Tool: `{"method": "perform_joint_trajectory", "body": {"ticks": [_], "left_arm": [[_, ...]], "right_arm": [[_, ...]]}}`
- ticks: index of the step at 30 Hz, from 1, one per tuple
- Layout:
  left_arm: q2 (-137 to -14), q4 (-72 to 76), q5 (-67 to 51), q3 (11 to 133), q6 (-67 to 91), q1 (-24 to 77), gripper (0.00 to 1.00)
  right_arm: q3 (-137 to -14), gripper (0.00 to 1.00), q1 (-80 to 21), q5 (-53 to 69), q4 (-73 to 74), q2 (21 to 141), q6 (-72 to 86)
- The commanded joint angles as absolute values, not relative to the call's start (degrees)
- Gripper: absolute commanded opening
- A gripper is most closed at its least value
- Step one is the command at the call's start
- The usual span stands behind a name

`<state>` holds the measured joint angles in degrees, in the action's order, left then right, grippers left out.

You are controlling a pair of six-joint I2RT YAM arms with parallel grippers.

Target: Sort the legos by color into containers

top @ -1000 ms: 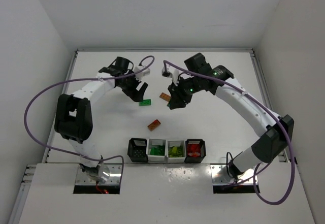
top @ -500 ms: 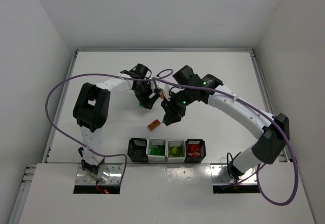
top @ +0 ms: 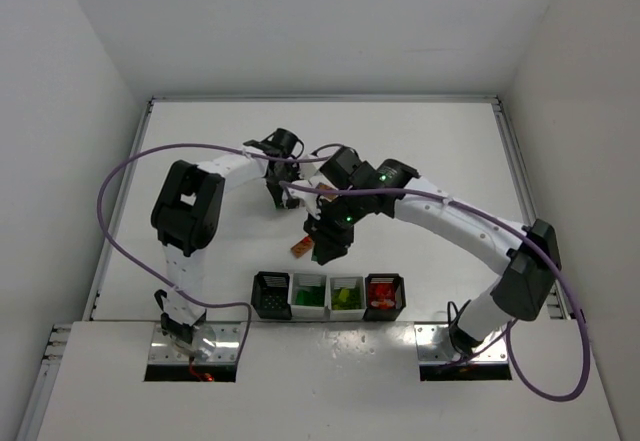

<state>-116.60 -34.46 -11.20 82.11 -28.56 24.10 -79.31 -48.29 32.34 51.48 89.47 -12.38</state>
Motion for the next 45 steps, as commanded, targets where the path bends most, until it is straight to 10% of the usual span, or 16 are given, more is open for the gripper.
{"method": "perform_joint_trajectory", "body": {"ticks": [1, 4, 18, 29, 45], "left_arm": [[-116.98, -33.40, -10.02, 81.57, -30.15, 24.96, 0.43], [-117.51, -32.78, -9.14, 81.04, -28.22, 24.26, 0.25], [-108.21, -30.94, -28.73, 83.32, -7.48, 6.42, 0.15], [-94.50, -30.42, -30.93, 81.39, -4.14, -0.25, 0.12], [-76.22, -43.13, -42.99, 77.27, -17.90, 2.09, 0.12]], "right_arm": [[-80.24, 0.00, -50.97, 30.24, 50.19, 91.75, -13.97], [-78.67, 0.00, -53.08, 29.00, 50.19, 92.55, -14.50], [-78.93, 0.20, -63.19, 21.36, 49.04, 98.78, -15.03], [-79.98, 0.74, -63.20, 12.67, 44.21, 96.51, -11.52], [-77.38, 0.77, -31.77, 7.47, 37.10, 80.43, -3.53]]}}
